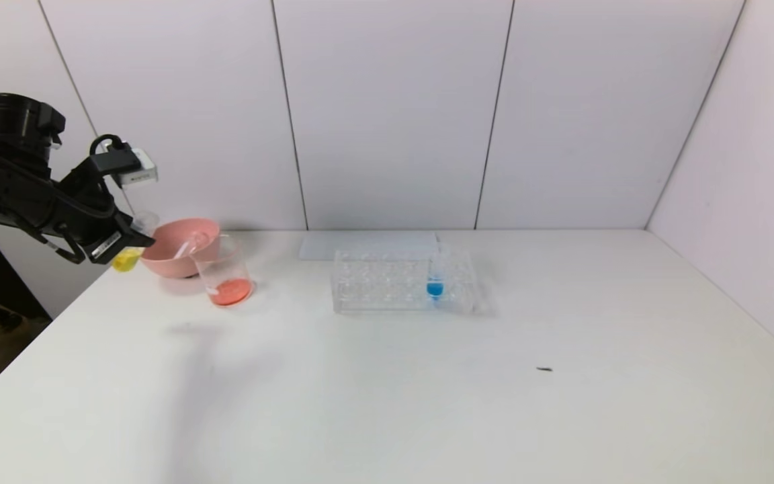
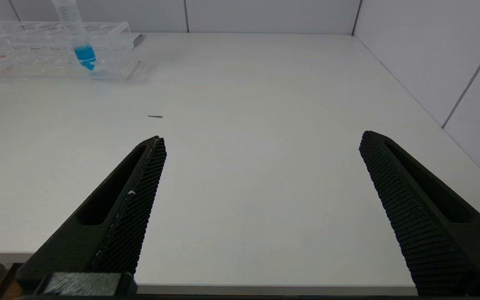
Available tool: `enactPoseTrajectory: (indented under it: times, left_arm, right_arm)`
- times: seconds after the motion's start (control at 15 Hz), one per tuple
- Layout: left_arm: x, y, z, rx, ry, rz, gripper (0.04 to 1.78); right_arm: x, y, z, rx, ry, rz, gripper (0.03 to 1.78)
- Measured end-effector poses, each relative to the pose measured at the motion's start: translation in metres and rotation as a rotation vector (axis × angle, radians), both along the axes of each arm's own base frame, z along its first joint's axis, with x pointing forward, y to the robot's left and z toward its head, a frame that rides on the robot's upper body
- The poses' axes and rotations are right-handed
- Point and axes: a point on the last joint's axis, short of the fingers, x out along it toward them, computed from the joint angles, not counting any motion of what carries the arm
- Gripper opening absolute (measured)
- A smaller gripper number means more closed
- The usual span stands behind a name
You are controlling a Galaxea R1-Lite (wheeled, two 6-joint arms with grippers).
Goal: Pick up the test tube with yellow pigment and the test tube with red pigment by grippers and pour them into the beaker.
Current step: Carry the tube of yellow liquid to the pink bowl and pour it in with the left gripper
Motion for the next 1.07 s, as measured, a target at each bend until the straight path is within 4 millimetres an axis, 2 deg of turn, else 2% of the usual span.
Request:
enactPoseTrajectory:
  times: [0.47, 1.07]
  left_arm:
    - [0.011, -0.007, 0.001, 0.046, 0.011, -0.064, 0.44]
    - [0.025, -0.007, -0.003, 0.116, 0.023, -0.112, 0.44]
  right_arm:
    - [0.000, 0.000, 0.000, 0.000, 0.000, 0.000, 1.70]
    - [0.000, 0.000, 0.000, 0.000, 0.000, 0.000, 1.70]
